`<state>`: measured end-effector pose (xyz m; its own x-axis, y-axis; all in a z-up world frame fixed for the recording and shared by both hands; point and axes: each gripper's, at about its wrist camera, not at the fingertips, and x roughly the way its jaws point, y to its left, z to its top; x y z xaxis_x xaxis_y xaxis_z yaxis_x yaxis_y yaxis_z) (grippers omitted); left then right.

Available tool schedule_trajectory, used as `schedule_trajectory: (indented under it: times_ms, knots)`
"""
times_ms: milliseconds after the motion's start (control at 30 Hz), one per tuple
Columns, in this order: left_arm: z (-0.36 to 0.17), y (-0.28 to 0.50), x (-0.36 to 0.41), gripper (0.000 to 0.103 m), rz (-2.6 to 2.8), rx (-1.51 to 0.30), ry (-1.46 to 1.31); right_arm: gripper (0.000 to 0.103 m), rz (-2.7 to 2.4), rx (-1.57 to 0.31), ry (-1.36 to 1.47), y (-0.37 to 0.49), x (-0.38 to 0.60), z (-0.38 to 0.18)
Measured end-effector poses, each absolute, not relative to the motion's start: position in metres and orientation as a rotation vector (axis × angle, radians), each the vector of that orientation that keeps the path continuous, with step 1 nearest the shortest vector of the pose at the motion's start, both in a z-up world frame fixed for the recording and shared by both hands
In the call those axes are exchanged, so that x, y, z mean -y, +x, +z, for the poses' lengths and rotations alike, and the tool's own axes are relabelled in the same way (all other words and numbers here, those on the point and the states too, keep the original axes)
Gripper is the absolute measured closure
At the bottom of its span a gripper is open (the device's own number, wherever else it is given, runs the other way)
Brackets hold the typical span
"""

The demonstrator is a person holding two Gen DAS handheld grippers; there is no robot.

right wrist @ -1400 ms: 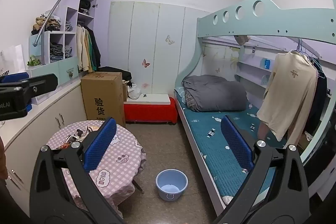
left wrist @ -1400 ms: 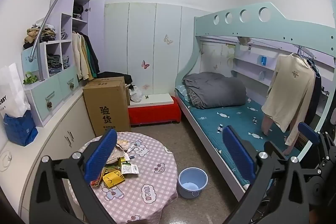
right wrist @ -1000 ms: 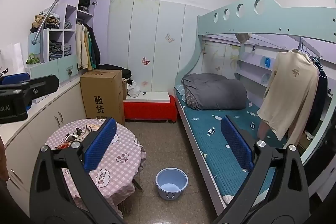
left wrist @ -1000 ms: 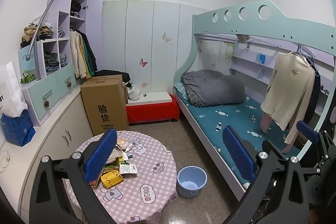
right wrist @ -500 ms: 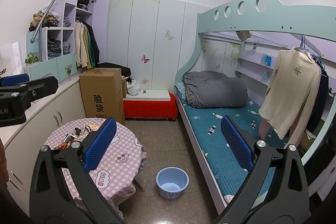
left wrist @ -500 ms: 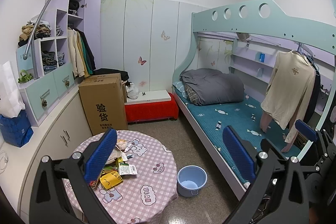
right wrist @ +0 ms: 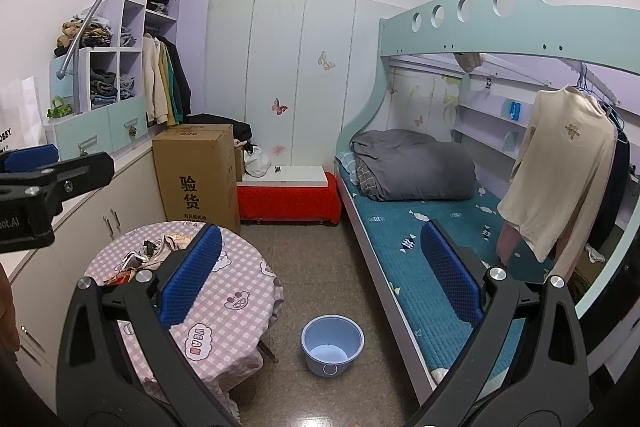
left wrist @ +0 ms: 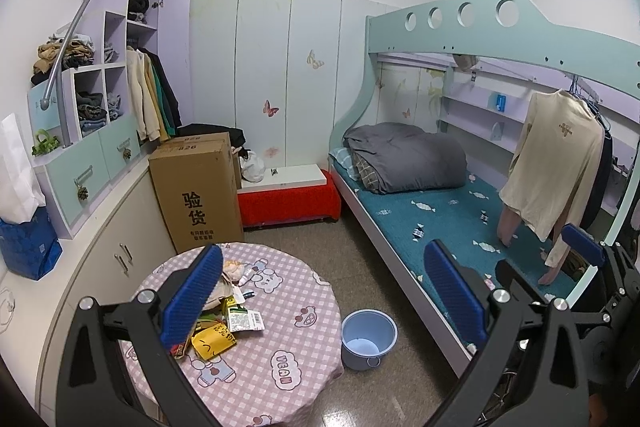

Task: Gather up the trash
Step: 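Carry both open tools toward the pink checkered table of trash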

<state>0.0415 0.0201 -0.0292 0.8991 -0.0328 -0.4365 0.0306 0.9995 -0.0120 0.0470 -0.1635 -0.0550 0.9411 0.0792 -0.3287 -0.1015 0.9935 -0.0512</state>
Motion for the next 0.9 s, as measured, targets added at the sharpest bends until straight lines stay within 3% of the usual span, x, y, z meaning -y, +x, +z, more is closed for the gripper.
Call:
schedule_trajectory:
  times_ms: [900]
  knots:
    - [-0.036,0.126,0.035,0.004,0.072,-0.528,0.018,0.006,0.196,-0.389,-0.052,0.132,0.202,-0.068]
